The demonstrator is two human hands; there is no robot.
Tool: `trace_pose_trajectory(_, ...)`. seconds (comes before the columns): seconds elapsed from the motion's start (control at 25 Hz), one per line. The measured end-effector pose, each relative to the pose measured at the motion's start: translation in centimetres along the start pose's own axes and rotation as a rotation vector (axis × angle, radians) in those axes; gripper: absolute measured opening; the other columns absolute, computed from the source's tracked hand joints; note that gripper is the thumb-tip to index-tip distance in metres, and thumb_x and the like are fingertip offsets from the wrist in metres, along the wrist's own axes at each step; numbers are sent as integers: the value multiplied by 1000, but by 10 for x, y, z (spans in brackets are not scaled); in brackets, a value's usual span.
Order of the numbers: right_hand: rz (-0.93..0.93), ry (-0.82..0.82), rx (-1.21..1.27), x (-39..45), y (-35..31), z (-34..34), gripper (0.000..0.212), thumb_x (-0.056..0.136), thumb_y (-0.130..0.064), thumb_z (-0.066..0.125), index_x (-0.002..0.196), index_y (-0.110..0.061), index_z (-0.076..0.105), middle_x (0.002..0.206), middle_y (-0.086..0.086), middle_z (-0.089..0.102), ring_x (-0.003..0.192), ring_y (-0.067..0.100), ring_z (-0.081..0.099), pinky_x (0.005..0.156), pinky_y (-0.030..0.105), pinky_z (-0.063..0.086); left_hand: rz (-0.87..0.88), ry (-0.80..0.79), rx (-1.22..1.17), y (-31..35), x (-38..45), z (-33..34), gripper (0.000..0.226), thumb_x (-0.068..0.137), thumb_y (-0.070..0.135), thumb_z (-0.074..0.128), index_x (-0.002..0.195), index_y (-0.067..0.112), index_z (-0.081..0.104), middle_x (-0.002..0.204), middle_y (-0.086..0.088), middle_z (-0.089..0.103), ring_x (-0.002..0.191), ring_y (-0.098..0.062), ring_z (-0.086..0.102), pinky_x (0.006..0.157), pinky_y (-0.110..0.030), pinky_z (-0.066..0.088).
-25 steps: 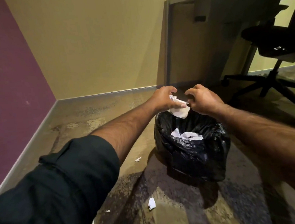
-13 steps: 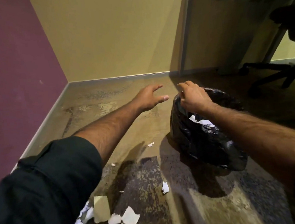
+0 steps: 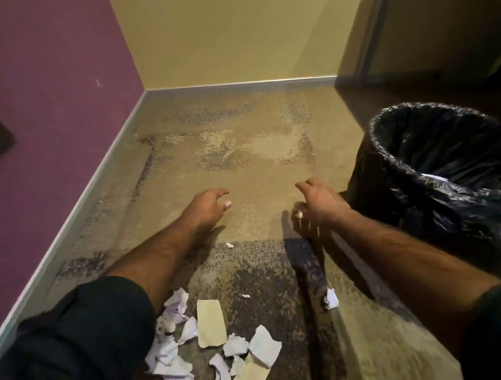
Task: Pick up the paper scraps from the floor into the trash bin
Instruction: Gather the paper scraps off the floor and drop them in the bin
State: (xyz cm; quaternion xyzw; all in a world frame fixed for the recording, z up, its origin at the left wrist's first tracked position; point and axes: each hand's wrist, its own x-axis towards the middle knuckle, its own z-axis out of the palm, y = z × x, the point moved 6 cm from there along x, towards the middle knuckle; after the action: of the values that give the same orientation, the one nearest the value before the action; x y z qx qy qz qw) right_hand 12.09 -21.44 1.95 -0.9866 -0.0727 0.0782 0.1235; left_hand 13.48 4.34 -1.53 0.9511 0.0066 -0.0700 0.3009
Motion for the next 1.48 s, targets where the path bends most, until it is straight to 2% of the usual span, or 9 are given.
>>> trace_pose_trajectory(0.08, 59, -91, 6, -1, 16, 35, 59, 91, -30, 66, 143, -13, 45, 145, 12, 43, 130, 32, 47, 109, 43, 43, -61, 7, 36, -29, 2, 13, 40, 99, 15, 59, 139, 13, 57, 141, -12, 59, 124, -28, 60, 92, -27, 45)
trace_pose_trajectory(0.2, 74, -168, 5, 5, 25, 63, 78, 83, -23, 77, 149, -13, 37, 157, 11, 29, 141, 33, 37, 115, 41, 35, -124, 123, 164, -61, 10, 13, 15, 87, -1, 54, 92, 9, 63, 106, -19, 66, 103, -37, 64, 81, -36, 50)
trace_pose_trajectory(0.28, 61, -211, -24, 15, 25, 67, 92, 79, -21, 82, 154, -18, 30, 162, 10, 21, 144, 34, 32, 117, 42, 34, -158, 185, 212, -73, 15, 9, 16, 82, -5, 52, 81, 5, 65, 94, -20, 67, 93, -37, 66, 76, -38, 51)
trace_pose_trajectory(0.48, -9, -266, -238, 37, 13, 69, 74, 72, -22, 86, 139, -24, 53, 134, 6, 50, 121, 32, 52, 101, 44, 49, -52, 211, 369, -72, 24, 4, 16, 81, -5, 61, 86, 5, 73, 93, -16, 66, 88, -35, 65, 76, -38, 51)
trace_pose_trajectory(0.68, 30, -213, -178, 35, 15, 69, 60, 72, -20, 87, 127, -17, 64, 128, 7, 48, 117, 31, 51, 99, 43, 50, -8, 234, 254, -50, 33, 9, 13, 88, 4, 63, 78, 10, 67, 86, -7, 66, 79, -24, 63, 67, -31, 45)
trace_pose_trajectory(0.8, 39, -192, -141, 30, 16, 69, 46, 74, -20, 84, 117, -13, 68, 125, 6, 47, 117, 27, 48, 99, 42, 49, 8, 243, 120, -29, 42, 17, 11, 90, 9, 70, 81, 12, 75, 84, -2, 70, 79, -17, 65, 72, -31, 54)
trace_pose_trajectory(1.04, 125, -119, 33, 26, 26, 69, 46, 68, -15, 89, 110, -12, 73, 117, 1, 54, 113, 23, 53, 102, 39, 49, 29, 208, 254, -18, 51, 31, 10, 87, 2, 72, 85, 11, 77, 86, -7, 73, 76, -19, 67, 72, -34, 58)
trace_pose_trajectory(1.32, 201, -94, 209, 30, 35, 73, 32, 63, -4, 87, 92, -11, 74, 99, 1, 61, 97, 21, 63, 80, 24, 51, 147, -86, 350, -6, 20, 39, 20, 93, 1, 58, 80, 17, 54, 96, -3, 56, 79, -13, 52, 63, -22, 37)
trace_pose_trajectory(1.48, 124, 12, 161, 4, 27, 70, 14, 78, -9, 78, 91, -7, 72, 93, 3, 63, 92, 23, 64, 75, 25, 50, 277, -188, 312, -22, -24, 38, 14, 94, 3, 54, 84, 11, 60, 95, -3, 55, 85, -16, 53, 74, -29, 46)
